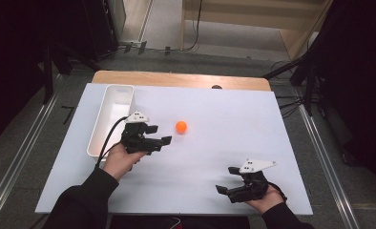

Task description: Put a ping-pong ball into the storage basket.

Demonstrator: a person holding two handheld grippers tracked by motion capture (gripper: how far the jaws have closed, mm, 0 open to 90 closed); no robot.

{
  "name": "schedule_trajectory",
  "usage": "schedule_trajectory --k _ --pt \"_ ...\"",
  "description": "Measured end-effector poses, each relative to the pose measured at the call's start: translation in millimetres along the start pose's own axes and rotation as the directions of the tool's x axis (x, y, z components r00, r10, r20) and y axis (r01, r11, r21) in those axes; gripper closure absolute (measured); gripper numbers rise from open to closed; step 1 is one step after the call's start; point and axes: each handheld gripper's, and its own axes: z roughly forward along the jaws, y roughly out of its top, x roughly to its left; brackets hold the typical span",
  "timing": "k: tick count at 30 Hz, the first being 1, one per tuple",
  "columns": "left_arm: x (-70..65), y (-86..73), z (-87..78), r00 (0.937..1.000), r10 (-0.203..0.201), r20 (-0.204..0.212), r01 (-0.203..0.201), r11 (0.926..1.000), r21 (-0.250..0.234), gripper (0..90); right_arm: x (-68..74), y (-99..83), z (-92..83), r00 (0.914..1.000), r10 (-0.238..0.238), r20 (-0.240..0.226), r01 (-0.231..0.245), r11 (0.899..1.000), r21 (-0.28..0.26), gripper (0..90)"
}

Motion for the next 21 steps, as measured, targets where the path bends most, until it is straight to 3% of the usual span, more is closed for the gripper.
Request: schedule_trajectory --k 8,11,21 --pt "3.8 0.5 2.7 0.9999 0.007 -0.013 -0.007 1.0 0.003 26.2 -0.1 -0.1 0.4 1.0 0.001 0.006 -0.001 1.0 0.005 13.4" --pt "4.8 1.3 2.9 0.9999 -0.012 -0.01 0.012 0.9999 -0.005 26.2 -1.5 -0.6 1.1 0.9999 -0.003 0.016 0.002 1.0 0.009 13.4" --pt "3.6 4.5 10.7 0.9994 0.008 -0.033 -0.008 1.0 0.0 26.2 -0.4 -0.4 0.6 0.9999 -0.006 0.01 0.006 1.0 0.009 13.4"
